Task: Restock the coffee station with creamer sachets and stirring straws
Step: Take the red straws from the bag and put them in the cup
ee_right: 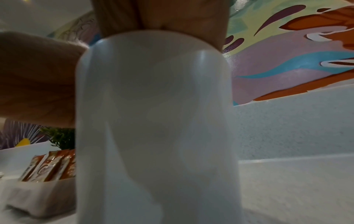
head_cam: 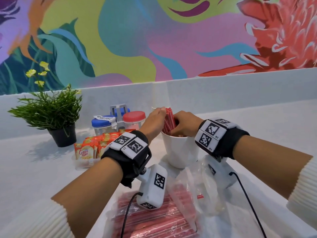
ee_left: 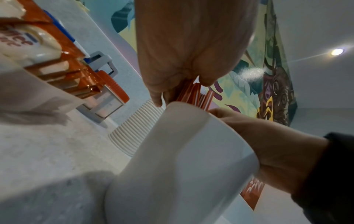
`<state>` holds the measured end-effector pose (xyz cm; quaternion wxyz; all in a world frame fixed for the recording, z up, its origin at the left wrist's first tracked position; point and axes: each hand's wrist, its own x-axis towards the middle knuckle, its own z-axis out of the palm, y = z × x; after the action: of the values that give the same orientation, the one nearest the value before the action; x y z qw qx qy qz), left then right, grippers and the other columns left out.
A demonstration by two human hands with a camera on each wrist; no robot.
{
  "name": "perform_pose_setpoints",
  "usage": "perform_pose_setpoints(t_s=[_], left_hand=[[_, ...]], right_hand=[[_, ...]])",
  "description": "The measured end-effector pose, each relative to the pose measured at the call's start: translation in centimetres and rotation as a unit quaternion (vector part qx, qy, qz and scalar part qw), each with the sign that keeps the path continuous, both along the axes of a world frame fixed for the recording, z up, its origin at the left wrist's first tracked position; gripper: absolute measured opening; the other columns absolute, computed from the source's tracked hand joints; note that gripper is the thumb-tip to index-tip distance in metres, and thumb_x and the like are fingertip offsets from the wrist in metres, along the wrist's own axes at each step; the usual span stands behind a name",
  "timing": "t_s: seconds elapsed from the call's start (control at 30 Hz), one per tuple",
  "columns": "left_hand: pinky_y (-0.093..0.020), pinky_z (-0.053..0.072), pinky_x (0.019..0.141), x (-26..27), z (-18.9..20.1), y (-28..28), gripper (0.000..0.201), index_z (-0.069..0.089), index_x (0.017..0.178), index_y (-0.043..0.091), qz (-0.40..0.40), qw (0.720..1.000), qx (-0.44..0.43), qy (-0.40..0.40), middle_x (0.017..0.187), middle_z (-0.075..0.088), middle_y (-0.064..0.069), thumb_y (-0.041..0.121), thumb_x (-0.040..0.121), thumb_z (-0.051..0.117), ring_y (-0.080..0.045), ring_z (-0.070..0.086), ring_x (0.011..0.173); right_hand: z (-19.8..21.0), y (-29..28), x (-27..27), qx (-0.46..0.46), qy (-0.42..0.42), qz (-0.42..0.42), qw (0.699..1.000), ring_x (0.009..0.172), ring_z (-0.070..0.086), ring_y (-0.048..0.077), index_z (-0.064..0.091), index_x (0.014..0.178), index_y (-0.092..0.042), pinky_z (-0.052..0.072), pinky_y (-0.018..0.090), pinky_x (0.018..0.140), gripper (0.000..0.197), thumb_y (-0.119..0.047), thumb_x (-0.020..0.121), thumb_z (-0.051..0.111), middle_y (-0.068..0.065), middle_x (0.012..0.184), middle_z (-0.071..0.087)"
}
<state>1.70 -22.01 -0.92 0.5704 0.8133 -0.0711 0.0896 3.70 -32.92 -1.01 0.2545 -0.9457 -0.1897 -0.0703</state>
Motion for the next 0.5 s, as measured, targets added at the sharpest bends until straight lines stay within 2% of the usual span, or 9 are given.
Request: perform_pose_setpoints(t_s=[0.03,0.13,0.2,0.27,0.3,0.33,0.4,0.5], left_hand=[[-0.039,0.036,0.106,0.0,-0.1,0.0,0.027,0.046,0.11,0.015,0.0,1.0,-0.005,0.003,0.13,0.051,-0.016,0.027,0.102,0.022,-0.025,0.049,0.118],[-0.038,0.034,0.111,0.4,-0.4,0.3,0.038,0.037,0.138,0.017,0.018,1.0,-0.018,0.007,0.144,0.04,-0.012,0.017,0.101,0.025,-0.025,0.042,0.13],[-0.038,0.035,0.111,0.5,-0.4,0.5,0.041,0.036,0.14,0.018,0.018,0.999,-0.023,0.014,0.145,0.04,-0.011,0.012,0.1,0.027,-0.025,0.042,0.131],[-0.039,0.033,0.111,0.4,-0.5,0.6,0.032,0.048,0.126,0.02,-0.001,1.0,-0.01,0.019,0.136,0.046,-0.012,0.017,0.101,0.027,-0.025,0.044,0.129],[-0.04,0.033,0.111,0.3,-0.5,0.6,0.029,0.051,0.117,0.022,-0.015,0.999,-0.002,0.029,0.13,0.049,-0.011,0.022,0.102,0.026,-0.025,0.046,0.126],[-0.041,0.031,0.112,0.2,-0.5,0.5,0.029,0.049,0.117,0.021,-0.026,0.999,0.005,0.038,0.129,0.05,-0.01,0.028,0.102,0.024,-0.025,0.046,0.125],[-0.042,0.026,0.115,0.0,-0.4,0.6,0.047,0.035,0.139,0.017,-0.035,0.997,0.031,0.064,0.143,0.043,-0.009,0.04,0.102,0.019,-0.025,0.04,0.133],[-0.04,0.019,0.118,-0.3,-0.1,0.7,0.06,0.019,0.148,0.013,-0.031,0.994,0.052,0.094,0.154,0.028,-0.009,0.048,0.1,0.013,-0.024,0.027,0.142]], right_hand=[[0.0,-0.1,0.1,0.006,0.005,0.0,1.0,0.081,0.056,0.019,0.066,0.103,-0.007,0.043,0.025,0.07,0.034,-0.028,0.077,0.071,0.01,0.09,0.064],[0.3,-0.7,0.4,-0.002,0.037,-0.012,0.999,0.073,0.057,0.019,0.067,0.094,-0.01,0.044,0.028,0.067,0.029,-0.027,0.072,0.076,0.008,0.08,0.065],[0.5,-0.9,0.7,0.001,0.064,-0.014,0.998,0.065,0.056,0.017,0.065,0.085,-0.012,0.046,0.029,0.066,0.025,-0.027,0.069,0.078,0.004,0.071,0.061],[0.4,-0.8,0.9,-0.004,0.079,-0.005,0.997,0.066,0.058,0.018,0.066,0.083,-0.012,0.049,0.031,0.07,0.023,-0.026,0.069,0.078,0.006,0.074,0.063],[0.4,-0.8,1.0,-0.012,0.077,-0.001,0.997,0.068,0.058,0.019,0.066,0.084,-0.013,0.049,0.032,0.071,0.022,-0.026,0.07,0.077,0.007,0.075,0.063],[0.3,-0.7,1.0,-0.021,0.074,0.001,0.997,0.07,0.058,0.019,0.066,0.086,-0.013,0.048,0.031,0.072,0.021,-0.026,0.072,0.076,0.007,0.076,0.062],[0.3,-0.6,1.1,-0.03,0.072,0.006,0.997,0.074,0.058,0.021,0.067,0.092,-0.009,0.047,0.032,0.073,0.025,-0.025,0.074,0.074,0.008,0.08,0.062],[0.5,-0.8,1.1,-0.035,0.089,0.011,0.995,0.075,0.059,0.02,0.068,0.099,-0.004,0.048,0.032,0.073,0.031,-0.025,0.076,0.073,0.009,0.083,0.064]])
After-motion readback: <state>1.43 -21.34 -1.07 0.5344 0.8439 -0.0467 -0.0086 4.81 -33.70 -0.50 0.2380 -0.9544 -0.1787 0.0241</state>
